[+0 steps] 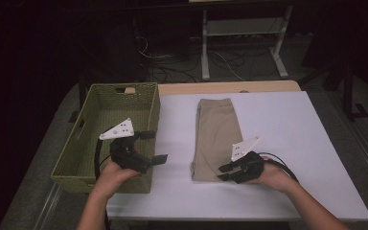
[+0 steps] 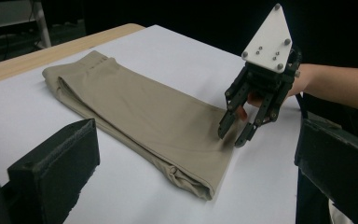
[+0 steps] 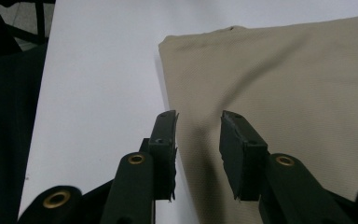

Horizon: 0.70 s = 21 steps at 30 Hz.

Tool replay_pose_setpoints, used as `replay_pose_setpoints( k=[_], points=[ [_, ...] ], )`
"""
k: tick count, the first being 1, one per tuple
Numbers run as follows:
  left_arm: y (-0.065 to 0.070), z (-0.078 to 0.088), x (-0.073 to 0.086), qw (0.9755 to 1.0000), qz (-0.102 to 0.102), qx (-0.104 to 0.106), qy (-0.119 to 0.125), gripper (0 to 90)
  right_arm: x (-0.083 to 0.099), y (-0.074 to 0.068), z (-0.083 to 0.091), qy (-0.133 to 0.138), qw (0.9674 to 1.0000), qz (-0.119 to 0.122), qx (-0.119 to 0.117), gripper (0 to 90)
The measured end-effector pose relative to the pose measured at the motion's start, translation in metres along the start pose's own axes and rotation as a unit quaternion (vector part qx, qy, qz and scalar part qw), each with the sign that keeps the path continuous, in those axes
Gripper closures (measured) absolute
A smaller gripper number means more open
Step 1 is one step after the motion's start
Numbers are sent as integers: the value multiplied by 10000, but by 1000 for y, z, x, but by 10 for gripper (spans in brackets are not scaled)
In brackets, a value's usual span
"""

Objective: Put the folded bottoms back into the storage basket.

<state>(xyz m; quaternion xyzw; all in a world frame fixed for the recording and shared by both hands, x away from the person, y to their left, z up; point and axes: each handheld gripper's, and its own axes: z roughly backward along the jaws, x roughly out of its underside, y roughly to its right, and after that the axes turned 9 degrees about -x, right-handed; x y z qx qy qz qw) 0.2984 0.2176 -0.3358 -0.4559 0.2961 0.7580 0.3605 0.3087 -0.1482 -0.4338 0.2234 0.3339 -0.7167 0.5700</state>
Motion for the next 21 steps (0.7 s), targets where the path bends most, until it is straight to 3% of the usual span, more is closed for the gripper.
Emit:
replay_pose_setpoints(
  k=[15, 21],
  points=[
    [0, 0, 0, 10000, 0, 1, -1, 0, 1, -3, -12, -356, 9991, 208, 124, 644],
    [0, 0, 0, 10000, 0, 6, -10, 0, 1, -6, -15, -461, 9977, 435, 252, 628]
  ],
)
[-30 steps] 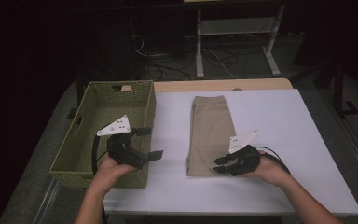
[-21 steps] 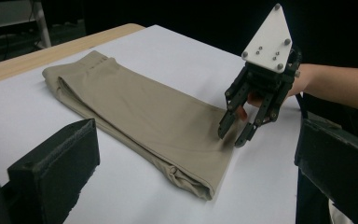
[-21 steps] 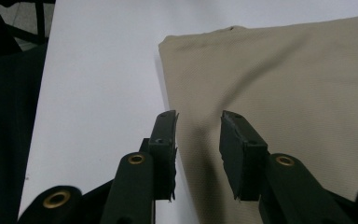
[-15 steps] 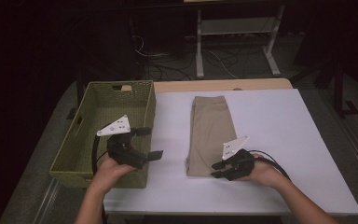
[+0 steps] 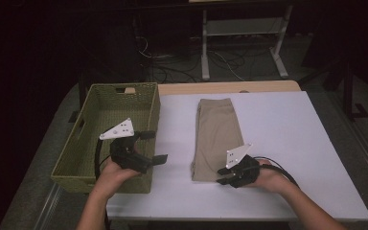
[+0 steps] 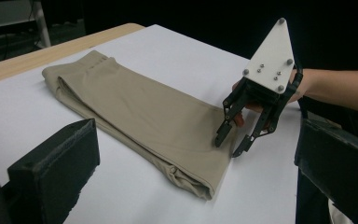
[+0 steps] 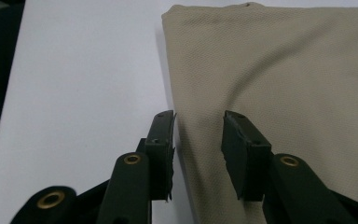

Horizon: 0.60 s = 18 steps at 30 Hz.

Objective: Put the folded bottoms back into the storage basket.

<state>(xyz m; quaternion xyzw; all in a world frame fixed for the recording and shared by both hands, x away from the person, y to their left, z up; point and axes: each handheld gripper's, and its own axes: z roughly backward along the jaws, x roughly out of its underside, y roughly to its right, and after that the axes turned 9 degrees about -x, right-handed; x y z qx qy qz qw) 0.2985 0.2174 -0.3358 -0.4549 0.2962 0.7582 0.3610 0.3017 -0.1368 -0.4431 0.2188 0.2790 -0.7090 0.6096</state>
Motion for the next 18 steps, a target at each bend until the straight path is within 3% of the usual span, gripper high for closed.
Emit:
replay_pose_setpoints(
  k=[5, 14, 18],
  points=[
    [0, 0, 0, 10000, 3, -2, -4, 0, -1, -5, -3, -114, 9994, 256, 198, 631],
    [0, 0, 0, 10000, 1, 2, -19, 0, -1, -5, -3, -131, 9990, 302, 307, 709],
    [0, 0, 0, 10000, -3, 7, -28, 0, -1, -5, -3, -107, 9988, 229, 414, 802]
  ],
)
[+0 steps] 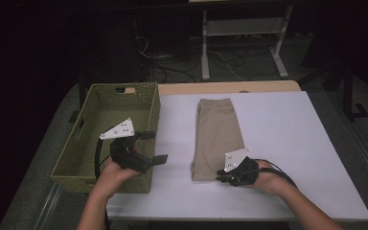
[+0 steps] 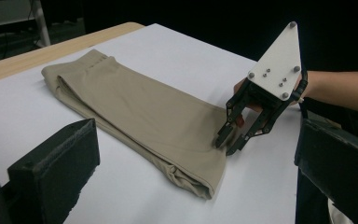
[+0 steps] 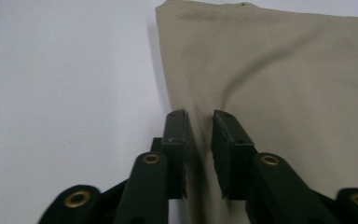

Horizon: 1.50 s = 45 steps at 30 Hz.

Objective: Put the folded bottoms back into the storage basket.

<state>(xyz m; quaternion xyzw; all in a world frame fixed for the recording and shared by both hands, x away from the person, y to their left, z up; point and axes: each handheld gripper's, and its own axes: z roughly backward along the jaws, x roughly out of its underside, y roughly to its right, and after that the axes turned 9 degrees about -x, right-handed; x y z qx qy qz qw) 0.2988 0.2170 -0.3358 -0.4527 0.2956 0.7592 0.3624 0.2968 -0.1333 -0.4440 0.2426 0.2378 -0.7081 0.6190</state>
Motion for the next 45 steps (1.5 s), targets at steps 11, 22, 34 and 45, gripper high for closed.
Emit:
replay_pose_setpoints(
  k=[11, 22, 34, 45],
  points=[
    [-1, 0, 0, 10000, 13, 30, 5, 0, 0, 5, 2, 69, 9996, -241, -148, 851],
    [-1, 0, 0, 10000, 12, 36, -2, 0, -1, 6, 12, 231, 9990, -315, -223, 854],
    [-1, 0, 0, 10000, 18, 56, 7, 0, -2, 0, 17, 280, 9985, -356, -292, 855],
    [-1, 0, 0, 10000, 17, 52, -3, 0, -2, -12, 21, 308, 9982, -310, -406, 854]
  ],
)
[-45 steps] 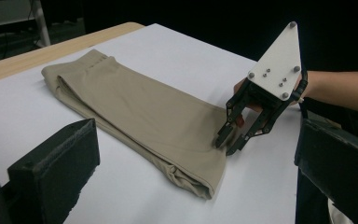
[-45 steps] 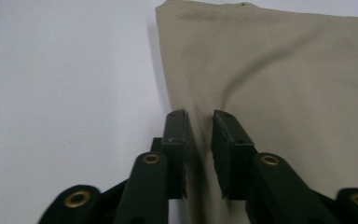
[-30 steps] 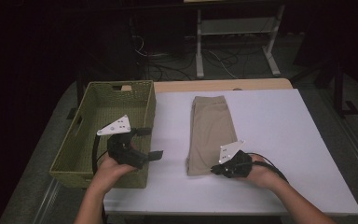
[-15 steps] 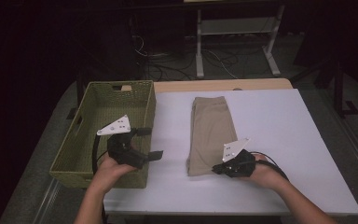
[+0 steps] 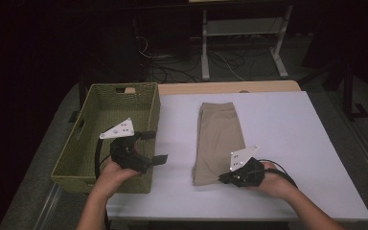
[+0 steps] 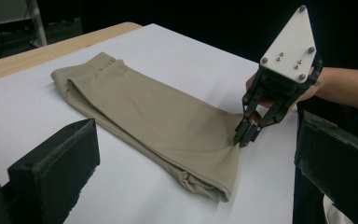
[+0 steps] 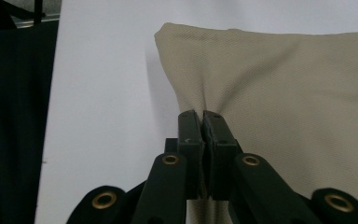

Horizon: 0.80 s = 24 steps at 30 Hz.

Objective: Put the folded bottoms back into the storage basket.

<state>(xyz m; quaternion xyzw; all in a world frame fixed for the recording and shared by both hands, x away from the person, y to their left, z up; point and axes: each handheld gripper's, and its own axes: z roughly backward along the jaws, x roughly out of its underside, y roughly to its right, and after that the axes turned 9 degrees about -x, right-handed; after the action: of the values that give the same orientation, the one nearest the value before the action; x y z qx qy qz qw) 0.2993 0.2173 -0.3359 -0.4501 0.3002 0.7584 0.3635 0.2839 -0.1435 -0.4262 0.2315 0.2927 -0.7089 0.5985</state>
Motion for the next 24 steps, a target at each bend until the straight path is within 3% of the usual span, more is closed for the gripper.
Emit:
replay_pose_setpoints(
  k=[24],
  points=[
    [0, 0, 0, 10000, -16, -11, -5, 1, 18, -31, 4, -93, 9995, -35, -309, 854]
  ],
)
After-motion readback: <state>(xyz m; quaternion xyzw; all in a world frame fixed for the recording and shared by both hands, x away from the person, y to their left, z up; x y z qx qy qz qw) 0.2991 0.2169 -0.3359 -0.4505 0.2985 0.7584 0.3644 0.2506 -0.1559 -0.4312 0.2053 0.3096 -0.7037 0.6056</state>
